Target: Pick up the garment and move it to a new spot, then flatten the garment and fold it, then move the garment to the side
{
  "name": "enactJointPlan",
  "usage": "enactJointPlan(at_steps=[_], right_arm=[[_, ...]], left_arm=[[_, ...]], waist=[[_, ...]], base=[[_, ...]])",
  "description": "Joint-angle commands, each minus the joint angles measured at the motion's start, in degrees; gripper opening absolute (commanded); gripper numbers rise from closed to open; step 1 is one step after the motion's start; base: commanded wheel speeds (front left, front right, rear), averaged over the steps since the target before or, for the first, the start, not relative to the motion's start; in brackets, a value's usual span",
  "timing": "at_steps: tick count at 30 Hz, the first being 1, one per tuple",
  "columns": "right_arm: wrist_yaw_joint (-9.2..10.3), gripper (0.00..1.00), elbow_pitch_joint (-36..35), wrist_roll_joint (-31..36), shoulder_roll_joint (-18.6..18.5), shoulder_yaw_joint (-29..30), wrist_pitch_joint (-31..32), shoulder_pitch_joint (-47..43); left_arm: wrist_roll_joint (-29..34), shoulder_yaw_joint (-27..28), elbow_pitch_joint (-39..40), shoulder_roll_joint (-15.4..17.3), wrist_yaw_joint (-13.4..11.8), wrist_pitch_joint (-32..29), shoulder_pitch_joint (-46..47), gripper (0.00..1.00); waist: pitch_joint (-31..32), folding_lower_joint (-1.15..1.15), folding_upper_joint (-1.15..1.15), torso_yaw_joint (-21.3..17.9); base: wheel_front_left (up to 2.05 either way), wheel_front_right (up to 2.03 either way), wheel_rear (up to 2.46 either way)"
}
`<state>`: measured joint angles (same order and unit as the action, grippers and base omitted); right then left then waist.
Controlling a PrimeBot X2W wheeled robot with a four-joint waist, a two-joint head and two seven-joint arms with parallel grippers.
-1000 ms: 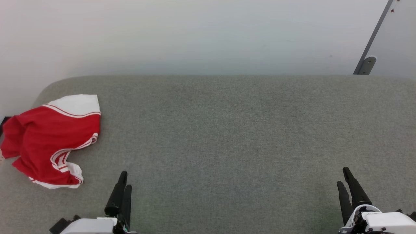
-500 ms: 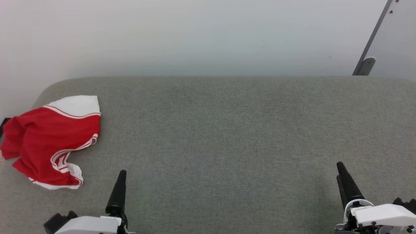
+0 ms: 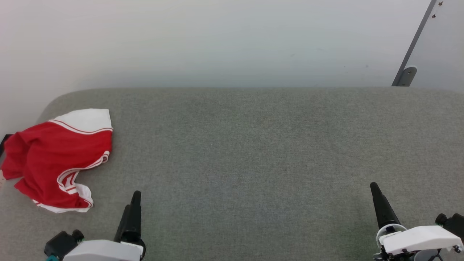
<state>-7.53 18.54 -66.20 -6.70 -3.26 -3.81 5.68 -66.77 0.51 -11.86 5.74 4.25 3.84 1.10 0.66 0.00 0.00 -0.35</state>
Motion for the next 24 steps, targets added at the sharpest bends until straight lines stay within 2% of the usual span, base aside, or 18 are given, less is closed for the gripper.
enactJointPlan(at_steps=[1,24], right_arm=[[0.03,1.00,-0.15,2.91,-0.54,-0.37,-0.64,1.84],[0.04,1.00,3.11,27.20,-1.23,-0.79,-4.59,3.04]], left_arm=[[2.92,0.09,0.96,0.59,-0.28,0.61,0.22,1.00],[27.72,1.44,1.66,1.08,0.39,4.53,-0.63,1.00]], waist=[[0.08,0.00,0.00,-0.03],[0.66,0.00,0.00,-0.29]], base=[[0.00,0.00,0.00],[0.00,0.00,0.00]])
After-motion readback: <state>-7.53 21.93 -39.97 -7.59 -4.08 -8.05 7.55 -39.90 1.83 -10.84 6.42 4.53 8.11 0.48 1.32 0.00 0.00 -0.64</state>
